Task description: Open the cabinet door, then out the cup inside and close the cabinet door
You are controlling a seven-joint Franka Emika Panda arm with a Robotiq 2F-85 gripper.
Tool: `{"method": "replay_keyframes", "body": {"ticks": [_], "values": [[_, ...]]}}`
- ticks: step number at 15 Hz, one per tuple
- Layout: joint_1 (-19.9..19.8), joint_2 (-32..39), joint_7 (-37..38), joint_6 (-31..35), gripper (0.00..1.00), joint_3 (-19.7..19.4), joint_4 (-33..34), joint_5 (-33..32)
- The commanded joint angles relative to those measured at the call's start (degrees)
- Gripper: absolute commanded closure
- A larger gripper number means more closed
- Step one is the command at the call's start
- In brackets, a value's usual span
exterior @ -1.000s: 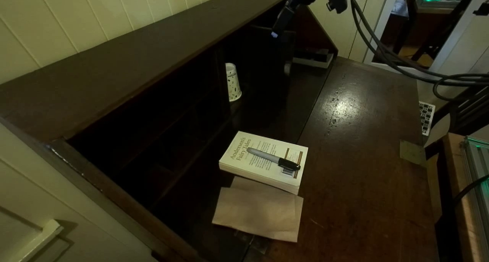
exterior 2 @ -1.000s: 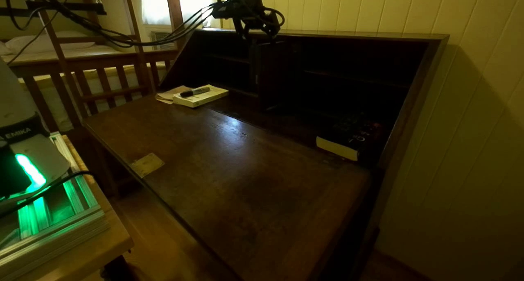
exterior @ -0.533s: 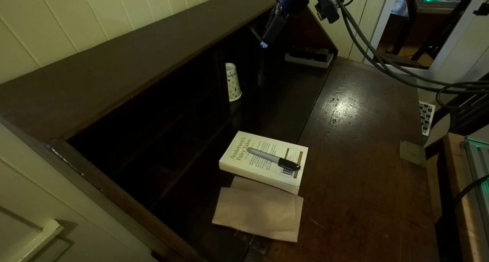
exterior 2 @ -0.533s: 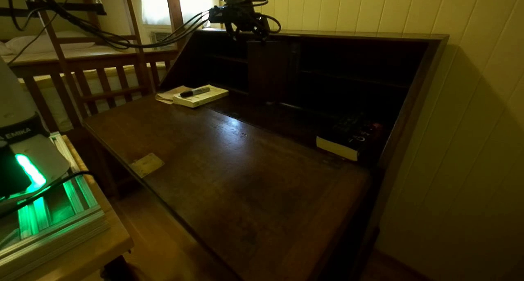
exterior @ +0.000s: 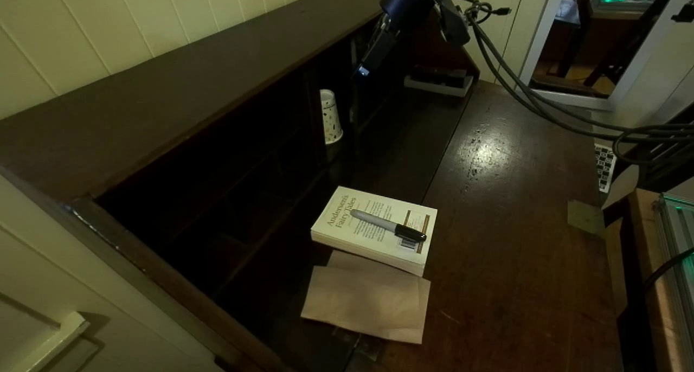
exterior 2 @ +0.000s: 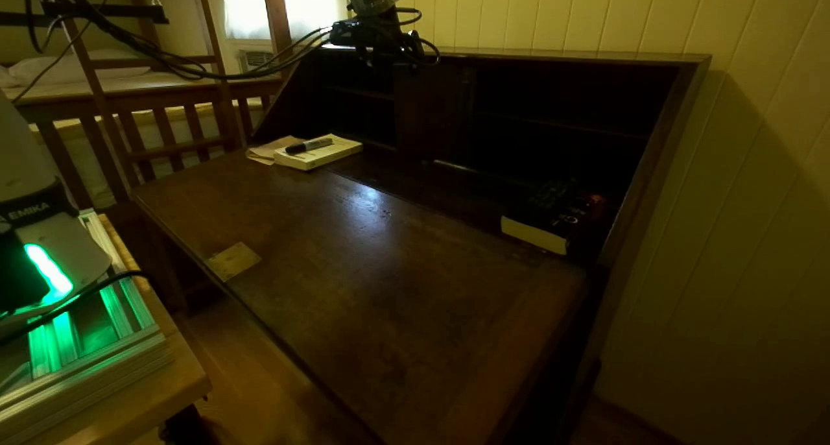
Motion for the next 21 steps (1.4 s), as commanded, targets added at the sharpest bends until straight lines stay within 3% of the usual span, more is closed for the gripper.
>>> {"method": "replay_keyframes", "body": {"ticks": [1,12,15,21], "values": [[-0.36,3.49,-4.58,4.14,0.0,1.66,2.29,6.13],[-0.86,7.6,-12.0,12.62,0.0,6.61,5.56,20.89],[-0.4,6.91,-8.56,10.92,0.0,5.17,3.97,18.07],[1.89,2.41,1.78,4.56,0.0,-1.63,-2.3,0.65]]}}
